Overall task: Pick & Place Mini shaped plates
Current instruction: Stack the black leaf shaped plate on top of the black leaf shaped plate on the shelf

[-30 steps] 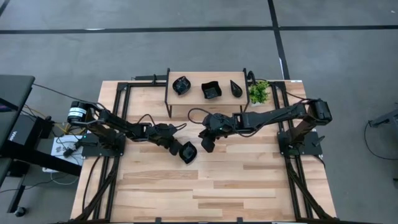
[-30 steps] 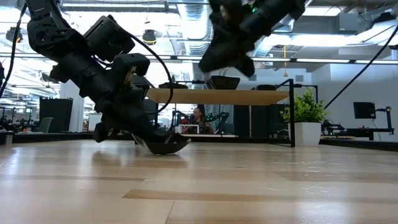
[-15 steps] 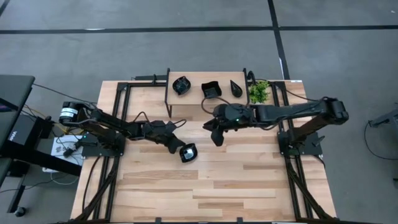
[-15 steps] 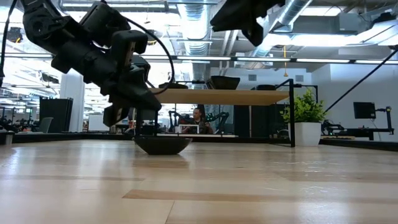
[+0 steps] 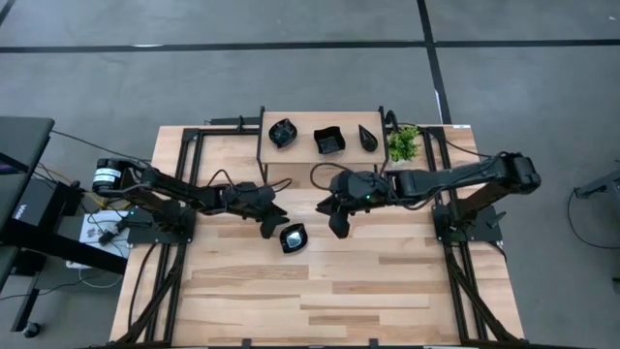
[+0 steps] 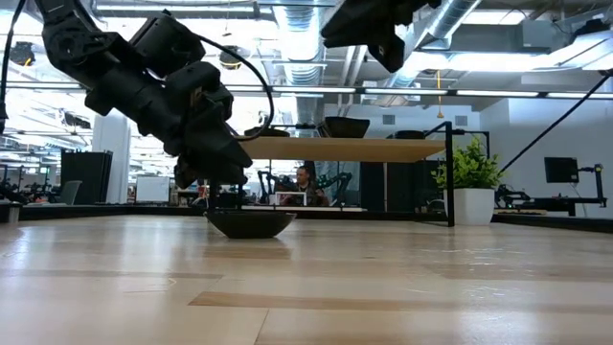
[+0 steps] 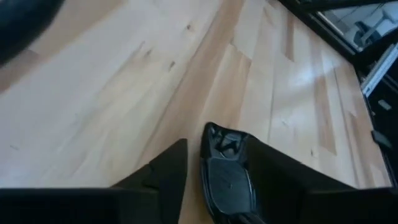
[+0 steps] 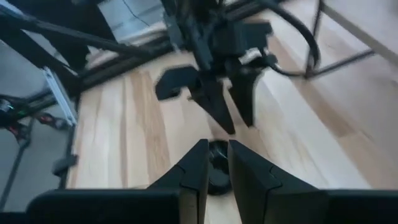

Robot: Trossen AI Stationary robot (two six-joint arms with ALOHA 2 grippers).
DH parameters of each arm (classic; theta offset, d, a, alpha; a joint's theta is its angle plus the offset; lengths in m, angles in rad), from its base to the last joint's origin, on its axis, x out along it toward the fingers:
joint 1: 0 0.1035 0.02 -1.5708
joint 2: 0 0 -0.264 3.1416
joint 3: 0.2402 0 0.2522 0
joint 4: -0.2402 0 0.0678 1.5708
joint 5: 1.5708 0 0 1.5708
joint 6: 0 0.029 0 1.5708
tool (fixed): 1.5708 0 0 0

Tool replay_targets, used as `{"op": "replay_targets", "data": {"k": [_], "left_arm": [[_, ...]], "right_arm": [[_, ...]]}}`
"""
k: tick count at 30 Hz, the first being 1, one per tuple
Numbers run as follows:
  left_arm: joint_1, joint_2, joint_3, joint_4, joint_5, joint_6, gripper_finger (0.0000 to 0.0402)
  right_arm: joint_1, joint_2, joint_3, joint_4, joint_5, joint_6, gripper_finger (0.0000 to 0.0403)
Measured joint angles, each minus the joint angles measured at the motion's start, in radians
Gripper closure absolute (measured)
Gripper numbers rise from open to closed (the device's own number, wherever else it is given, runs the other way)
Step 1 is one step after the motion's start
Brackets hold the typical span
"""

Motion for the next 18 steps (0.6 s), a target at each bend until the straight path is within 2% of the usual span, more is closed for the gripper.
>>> {"op": "replay_targets", "data": {"k": [5,18], "left_arm": [[-0.017,0.012,0.000,-0.009,0.001,0.031,0.0212],[-0.029,0.082,0.000,-0.001,-0.006,0.043,0.0231]], "right_arm": [[0.015,0.005,0.001,0.009,0.001,0.001,0.0346],[0.012,0.004,0.001,0.009,0.004,0.000,0.0346]]}}
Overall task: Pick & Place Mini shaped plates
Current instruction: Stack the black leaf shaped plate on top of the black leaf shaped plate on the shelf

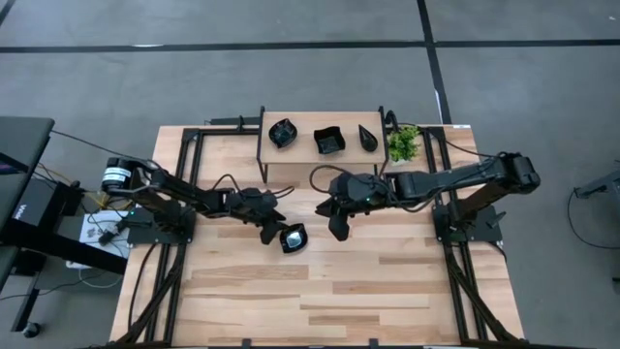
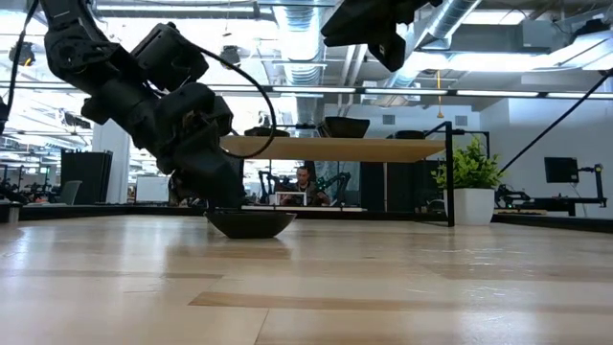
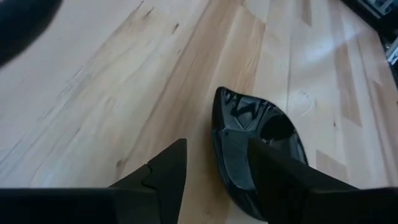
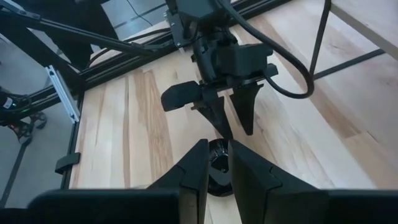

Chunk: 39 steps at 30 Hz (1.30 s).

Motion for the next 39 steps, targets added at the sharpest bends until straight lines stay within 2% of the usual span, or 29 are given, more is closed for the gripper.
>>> {"op": "replay_targets", "data": {"k": [15,39], "left_arm": [[-0.014,0.047,0.000,0.026,0.000,-0.009,0.0204],[-0.044,0.068,0.000,0.031,-0.003,-0.028,0.0225]], "right_arm": [[0.001,0.000,0.000,-0.001,0.000,-0.001,0.0346],[0.001,-0.001,0.000,-0.004,0.000,-0.001,0.0346]]}}
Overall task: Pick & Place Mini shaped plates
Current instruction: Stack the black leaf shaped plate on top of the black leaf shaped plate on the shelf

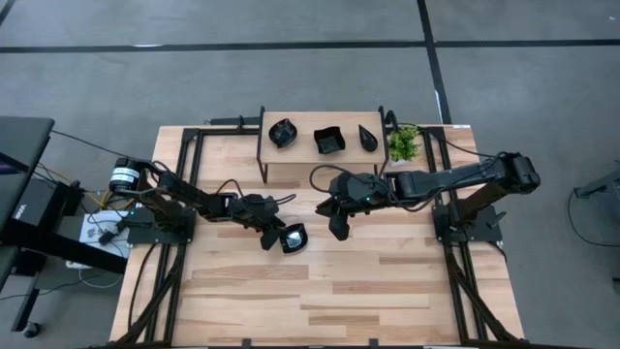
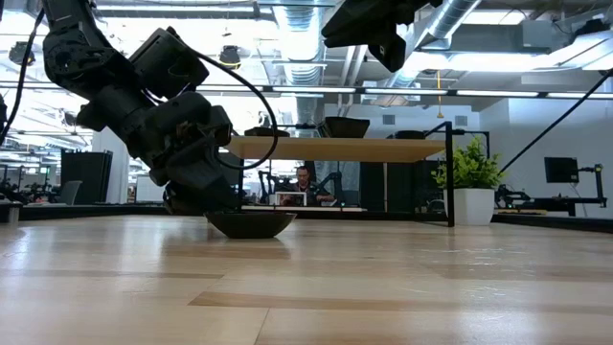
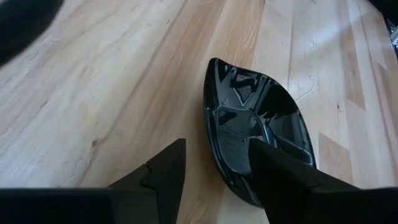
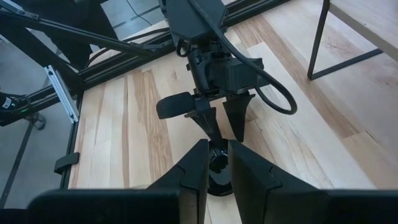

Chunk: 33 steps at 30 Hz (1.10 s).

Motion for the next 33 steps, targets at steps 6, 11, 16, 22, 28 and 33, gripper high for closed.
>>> {"op": "replay_targets", "data": {"k": [6,11,16,22,28,33], "left_arm": [[-0.007,0.000,0.000,0.000,0.001,-0.005,0.0244],[-0.022,0.010,0.000,0.001,0.019,-0.010,0.0275],[-0.027,0.009,0.000,0.007,0.019,-0.011,0.0303],[-0.027,0.009,0.000,0.015,0.019,-0.011,0.0329],[-0.027,0.009,0.000,0.015,0.019,-0.011,0.0365],[-0.027,0.009,0.000,0.017,0.019,-0.011,0.0393]], "right_arm": [[0.000,0.000,0.000,0.000,0.000,0.000,0.0346],[0.000,0.000,0.000,0.000,0.000,0.000,0.0346],[0.000,0.000,0.000,0.000,0.000,0.000,0.0346],[0.000,0.000,0.000,0.000,0.000,0.000,0.0346],[0.000,0.000,0.000,0.000,0.000,0.000,0.0346],[0.000,0.000,0.000,0.000,0.000,0.000,0.0346]]}}
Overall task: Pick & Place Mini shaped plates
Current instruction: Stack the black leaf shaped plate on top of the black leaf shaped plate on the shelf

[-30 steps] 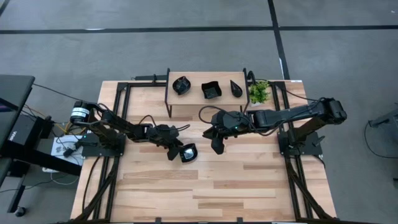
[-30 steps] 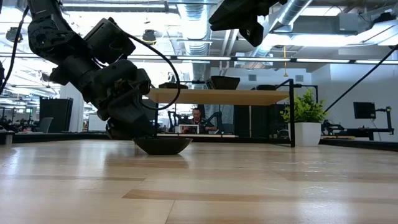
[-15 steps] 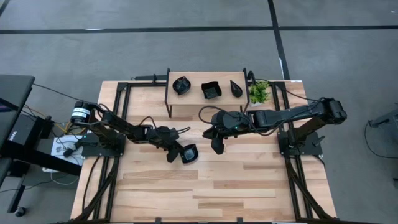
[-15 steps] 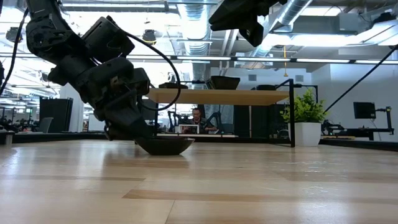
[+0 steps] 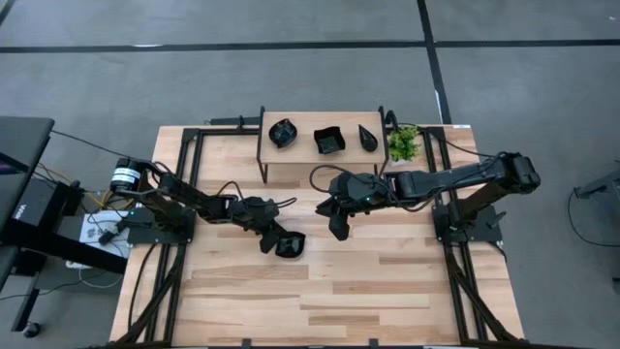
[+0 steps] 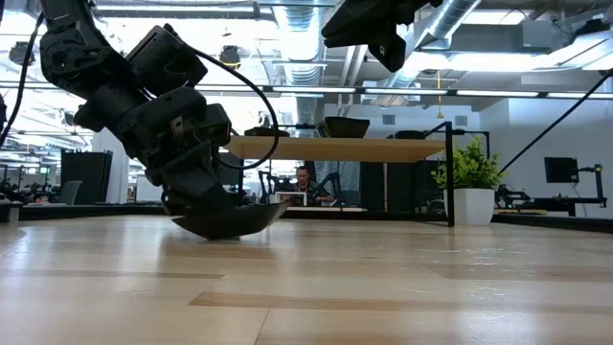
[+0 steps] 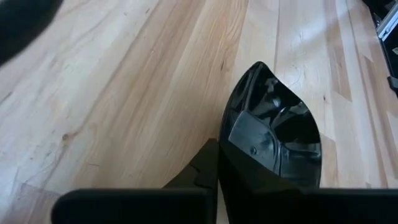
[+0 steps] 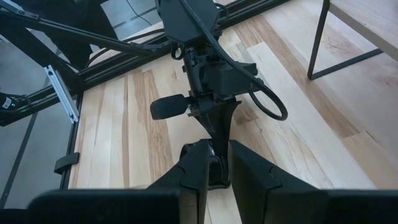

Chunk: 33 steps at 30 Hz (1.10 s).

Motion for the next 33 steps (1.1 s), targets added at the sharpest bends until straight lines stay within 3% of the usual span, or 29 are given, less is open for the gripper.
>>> {"op": "replay_targets", "data": {"k": [16,24,33], "left_arm": [[0.002,-0.001,0.003,0.061,0.000,-0.110,0.0395],[0.007,-0.021,0.062,0.055,0.032,-0.129,0.0395],[0.072,-0.285,0.132,-0.282,-0.069,-0.069,0.0396]], "right_arm": [[0.000,0.000,0.000,0.000,-0.003,0.001,0.0346],[0.000,0.000,0.000,0.000,-0.003,0.001,0.0346],[0.000,-0.082,0.000,-0.026,-0.001,-0.047,0.0346]]}}
